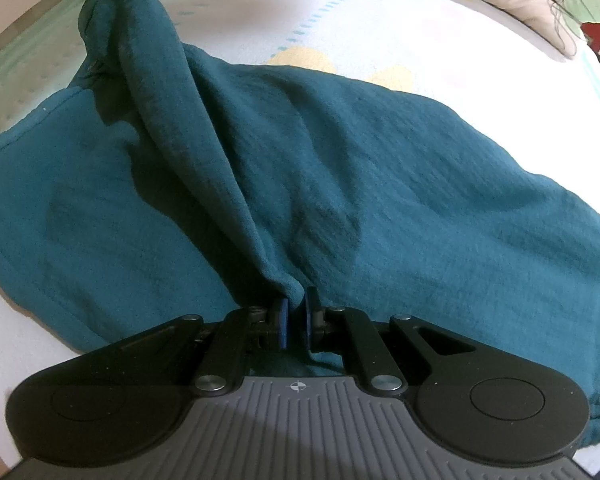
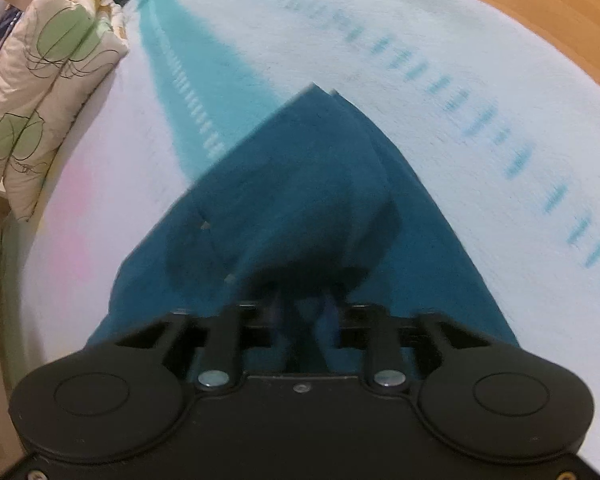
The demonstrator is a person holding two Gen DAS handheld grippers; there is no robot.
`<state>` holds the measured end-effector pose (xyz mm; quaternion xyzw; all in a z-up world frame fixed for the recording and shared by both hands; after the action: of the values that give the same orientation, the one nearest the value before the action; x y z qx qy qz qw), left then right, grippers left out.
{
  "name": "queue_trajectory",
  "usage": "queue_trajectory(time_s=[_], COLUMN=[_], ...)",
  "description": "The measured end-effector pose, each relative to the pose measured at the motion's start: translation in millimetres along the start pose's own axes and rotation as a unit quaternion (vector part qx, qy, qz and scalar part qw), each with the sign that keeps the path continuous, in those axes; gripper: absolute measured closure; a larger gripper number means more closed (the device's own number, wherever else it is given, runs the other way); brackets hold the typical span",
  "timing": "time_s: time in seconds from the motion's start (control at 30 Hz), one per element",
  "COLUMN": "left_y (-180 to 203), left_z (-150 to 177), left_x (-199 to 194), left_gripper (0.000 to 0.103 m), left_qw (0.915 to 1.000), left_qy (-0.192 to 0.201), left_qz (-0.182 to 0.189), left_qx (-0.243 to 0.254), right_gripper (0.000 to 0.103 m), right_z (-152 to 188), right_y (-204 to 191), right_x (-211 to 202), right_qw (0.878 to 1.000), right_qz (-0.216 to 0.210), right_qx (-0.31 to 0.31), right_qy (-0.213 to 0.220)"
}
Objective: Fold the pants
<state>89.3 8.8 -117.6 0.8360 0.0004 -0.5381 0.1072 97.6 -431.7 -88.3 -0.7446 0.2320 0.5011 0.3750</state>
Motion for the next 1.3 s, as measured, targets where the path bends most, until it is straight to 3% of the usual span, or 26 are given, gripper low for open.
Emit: queue_trajectory(time_s=[0.13, 0.3, 0.4, 0.53, 0.63, 0.73, 0.83, 0.93, 1.0, 1.07, 1.3], left_y=[0.3, -2.2, -5.4, -2.5, -0.9, -2.1, -3.9, -5.9, -6.9, -8.7, -7.9], left_z=[-0.5, -0.4, -1.0, -1.9, -2.3, -3.7, -6.4, -9.5, -8.6, -5.1, 2.5], left_x=[1.1, 0.9, 1.4, 1.0, -2.4, -14.6, -40.8, -65.8, -73.2, -73.0, -58.1], left_gripper=[0.095, 0.094, 0.094, 0.095, 0.095, 0.096, 0.096, 0.096, 0.096, 0.096, 0.096], left_qw=[1.0000, 1.0000, 0.9997, 0.9999, 0.9997, 0.9993, 0.9975, 0.9948, 0.9941, 0.9944, 0.9963], left_qy=[0.001, 0.001, 0.001, 0.006, 0.014, 0.032, 0.067, 0.097, 0.100, 0.089, 0.059], left_qz=[-0.001, 0.008, 0.016, 0.012, 0.018, 0.019, 0.024, 0.030, 0.039, 0.047, 0.048], left_qx=[0.001, -0.004, -0.020, -0.009, -0.006, -0.006, -0.003, -0.004, -0.014, -0.031, -0.039], right_gripper=[0.094, 0.093, 0.087, 0.061, 0.060, 0.061, 0.060, 0.061, 0.071, 0.090, 0.095], right_z=[-25.6, -36.2, -29.5, -13.9, -1.3, 8.8, 10.1, 8.4, 8.3, 8.0, 3.3], right_y=[-45.1, -80.9, -61.1, -7.3, 23.8, 30.7, 23.5, 15.9, 17.6, 20.3, 26.8], right_x=[-7.8, -3.7, -11.3, -14.4, -7.6, 2.3, 7.7, 10.8, 9.7, 7.1, -31.6], right_qw=[0.999, 0.995, 0.995, 0.996, 0.997, 0.999, 0.999, 0.999, 0.998, 0.998, 0.996], right_qz=[-0.015, 0.006, 0.022, 0.066, 0.071, 0.031, -0.001, -0.016, -0.015, -0.012, -0.018], right_qx=[-0.036, -0.097, -0.094, -0.063, -0.028, 0.016, 0.034, 0.051, 0.058, 0.059, 0.076], right_qy=[0.017, 0.022, 0.015, -0.001, -0.014, -0.030, -0.017, -0.004, 0.004, 0.013, 0.049])
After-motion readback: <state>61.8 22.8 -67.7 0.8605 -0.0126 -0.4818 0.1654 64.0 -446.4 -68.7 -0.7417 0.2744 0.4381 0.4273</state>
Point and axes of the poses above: each gripper's, at about its wrist camera, not at the fingertips, and x roughly the way its jaws point, y to its right, z to its underside, the point moved 10 cm from there along x, roughly the way its jaws point, and after that the axes turned 9 degrees about z, right-handed, at the moved point
